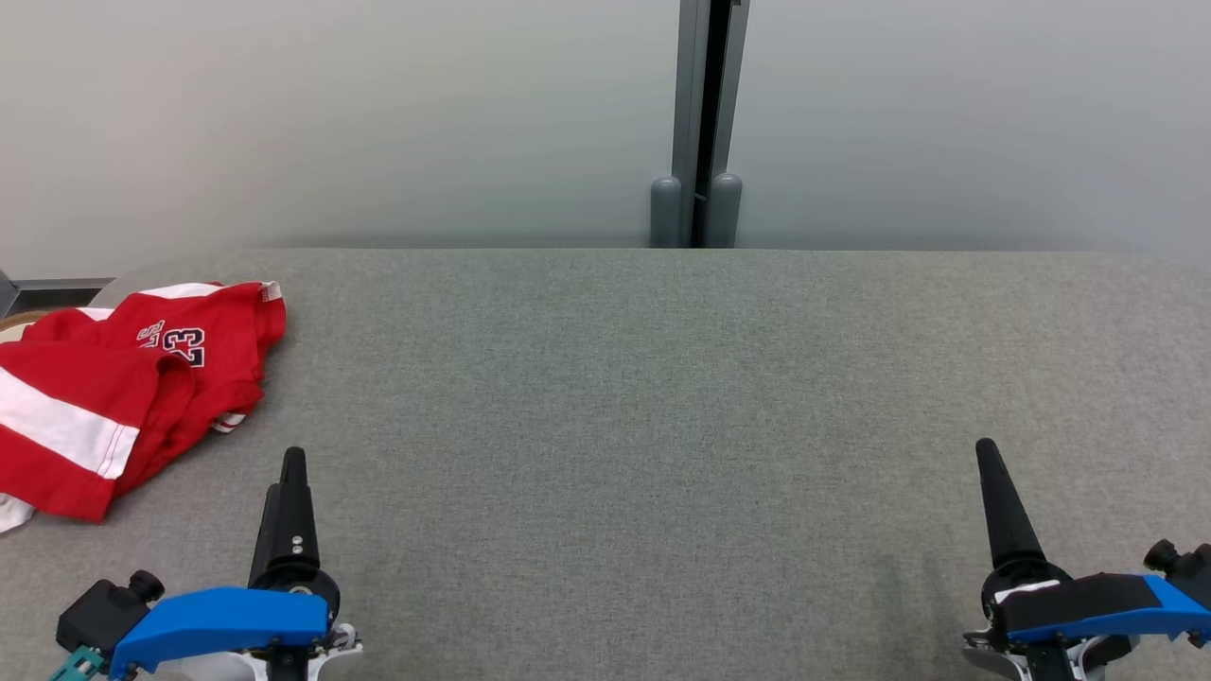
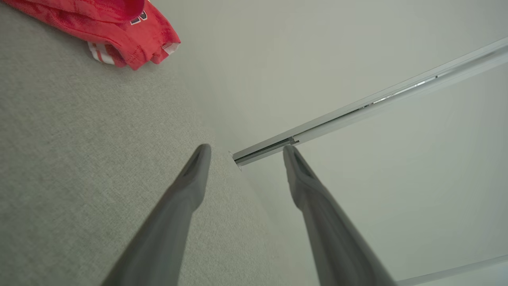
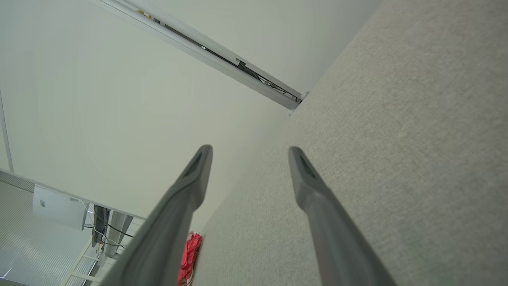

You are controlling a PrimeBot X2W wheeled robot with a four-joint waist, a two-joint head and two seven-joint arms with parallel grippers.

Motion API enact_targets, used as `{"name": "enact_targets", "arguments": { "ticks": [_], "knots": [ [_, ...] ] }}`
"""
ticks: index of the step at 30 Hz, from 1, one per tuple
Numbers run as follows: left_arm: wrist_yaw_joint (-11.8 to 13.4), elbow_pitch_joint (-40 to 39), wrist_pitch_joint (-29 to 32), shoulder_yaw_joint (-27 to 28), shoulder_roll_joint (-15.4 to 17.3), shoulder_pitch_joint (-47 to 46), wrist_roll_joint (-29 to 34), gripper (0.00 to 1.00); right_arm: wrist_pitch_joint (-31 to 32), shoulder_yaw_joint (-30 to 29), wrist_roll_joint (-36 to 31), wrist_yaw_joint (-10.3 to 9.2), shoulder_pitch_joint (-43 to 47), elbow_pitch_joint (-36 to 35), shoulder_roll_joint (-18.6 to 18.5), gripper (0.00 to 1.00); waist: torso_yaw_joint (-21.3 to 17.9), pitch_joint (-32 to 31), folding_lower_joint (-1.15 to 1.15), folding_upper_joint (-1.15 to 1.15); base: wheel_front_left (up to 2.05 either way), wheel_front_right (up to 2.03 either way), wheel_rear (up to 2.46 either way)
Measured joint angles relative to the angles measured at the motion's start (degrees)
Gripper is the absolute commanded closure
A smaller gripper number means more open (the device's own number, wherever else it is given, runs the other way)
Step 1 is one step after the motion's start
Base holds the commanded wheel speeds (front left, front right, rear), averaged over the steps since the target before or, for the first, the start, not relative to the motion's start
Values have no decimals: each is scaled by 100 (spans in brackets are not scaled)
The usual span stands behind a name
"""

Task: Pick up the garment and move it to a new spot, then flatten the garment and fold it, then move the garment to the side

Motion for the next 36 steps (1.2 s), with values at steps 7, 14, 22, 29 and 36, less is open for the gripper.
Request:
{"name": "enact_targets", "arguments": {
  "ticks": [7,14,22,29,36],
  "knots": [
    [57,-91,-157,-171,7,1,936,0,-162,135,-864,0,1,-138,-4,0,0,18,0,0,0,0,0],
    [107,-65,-286,-233,14,25,1561,0,-290,267,-1522,1,3,-64,-10,0,-7,15,0,0,0,0,0],
    [121,79,-420,-253,22,120,2197,0,-417,374,-2192,5,7,108,-16,0,-15,-10,0,0,0,0,0],
    [121,179,-534,-256,27,149,2644,0,-537,445,-2696,7,7,160,-21,0,-14,-25,0,0,0,0,0],
    [116,293,-639,-345,35,199,3119,0,-652,504,-3175,8,7,235,-26,0,-18,-36,0,0,0,0,0]
  ]
}}
